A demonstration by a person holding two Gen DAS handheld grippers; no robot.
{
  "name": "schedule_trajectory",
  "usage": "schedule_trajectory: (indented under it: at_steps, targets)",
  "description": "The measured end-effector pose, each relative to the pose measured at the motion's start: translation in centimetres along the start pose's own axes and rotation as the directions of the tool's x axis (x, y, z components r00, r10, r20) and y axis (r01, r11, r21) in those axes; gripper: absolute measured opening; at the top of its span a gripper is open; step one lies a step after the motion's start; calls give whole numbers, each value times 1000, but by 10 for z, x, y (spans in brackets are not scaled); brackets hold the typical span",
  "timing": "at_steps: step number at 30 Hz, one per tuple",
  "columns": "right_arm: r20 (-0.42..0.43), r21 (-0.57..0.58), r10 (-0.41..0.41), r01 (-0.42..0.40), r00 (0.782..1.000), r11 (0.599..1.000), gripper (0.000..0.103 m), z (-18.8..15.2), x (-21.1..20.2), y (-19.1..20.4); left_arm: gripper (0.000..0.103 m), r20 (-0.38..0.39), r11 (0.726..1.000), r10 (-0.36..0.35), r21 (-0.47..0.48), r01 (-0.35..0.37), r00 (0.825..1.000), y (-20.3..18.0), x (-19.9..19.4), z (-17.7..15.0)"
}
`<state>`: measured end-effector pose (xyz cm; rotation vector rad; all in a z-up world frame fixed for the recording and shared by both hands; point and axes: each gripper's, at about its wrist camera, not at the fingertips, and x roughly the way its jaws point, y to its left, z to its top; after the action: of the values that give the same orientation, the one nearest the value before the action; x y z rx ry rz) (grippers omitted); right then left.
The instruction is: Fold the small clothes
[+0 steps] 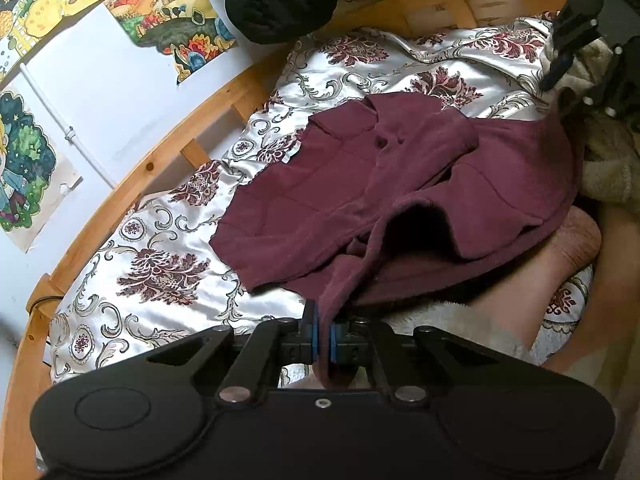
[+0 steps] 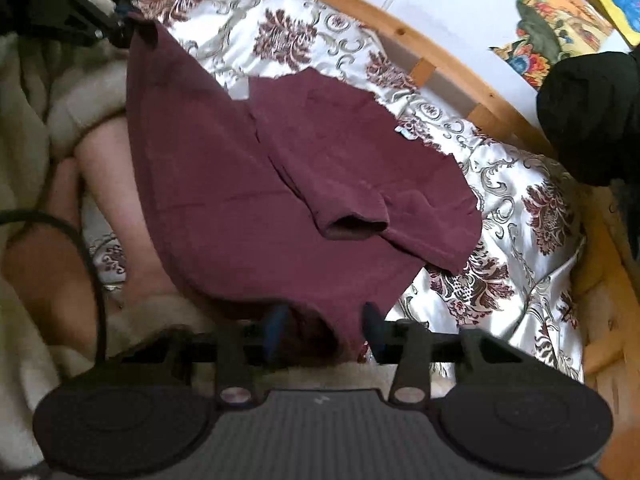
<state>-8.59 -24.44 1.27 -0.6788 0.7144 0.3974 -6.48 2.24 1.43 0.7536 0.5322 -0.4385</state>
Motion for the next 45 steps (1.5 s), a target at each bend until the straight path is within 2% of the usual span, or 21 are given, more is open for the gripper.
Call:
schedule_trajectory:
  at_steps: [2,4,8,12,15,19,26,28,33,34,36,39,42,45]
  targets:
    - [-7,13,22,-22,1000,1000,4,0,3,-1,5,0,1000,-1,1,1,1000,0,0,-1]
    - [7,33,9,-9,1000,999,3,-3,-1,-4,5,0,1000,-2,-2,2,1000,0,0,-1]
    - [30,126,-75,70,997,990,3,-15,-20,-23,5,-1,1000,-5,-12,5,1000,1,0,-1]
    - [16,193,-150,144,989,971,2,-30,-40,-44,5,-5,1000,-15,-23,15,1000,1,-1,-3]
    - [3,217,-136,132,991,967,2,-39,-48,-50,5,-4,999,-20,-32,20,1000,3,-1,-3]
    - [-7,177,-132,131,991,976,2,-41,-47,-41,5,-6,1000,-18,-16,18,1000,0,-1,-3]
    - [-7,176,-108,108,994,978,4,-42,-46,-39,5,-8,1000,-15,-14,15,1000,0,-3,-3]
    - [-3,180,-95,94,995,979,7,-41,-48,-39,5,-10,1000,-16,-8,16,1000,-1,-2,-3]
    - [-5,149,-61,61,998,987,40,-37,-52,-35,5,-16,1000,-16,1,16,1000,-3,-1,-3]
    - [-6,132,-54,54,999,990,42,-36,-52,-34,6,-17,1000,-15,1,15,1000,-3,-1,-3]
    - [-9,91,-38,38,999,995,58,-34,-54,-30,6,-19,1000,-14,1,14,1000,-3,0,-3]
    - [-9,27,-11,11,1000,1000,73,-29,-55,-24,6,-21,1000,-13,-1,13,1000,-4,0,-2]
    - [-34,-43,-5,4,999,999,76,-25,-47,-16,6,-22,1000,-12,1,12,1000,-4,0,-2]
    - [-67,-102,-38,31,997,994,76,-20,-33,-6,6,-22,1000,-12,1,12,1000,-4,0,-3]
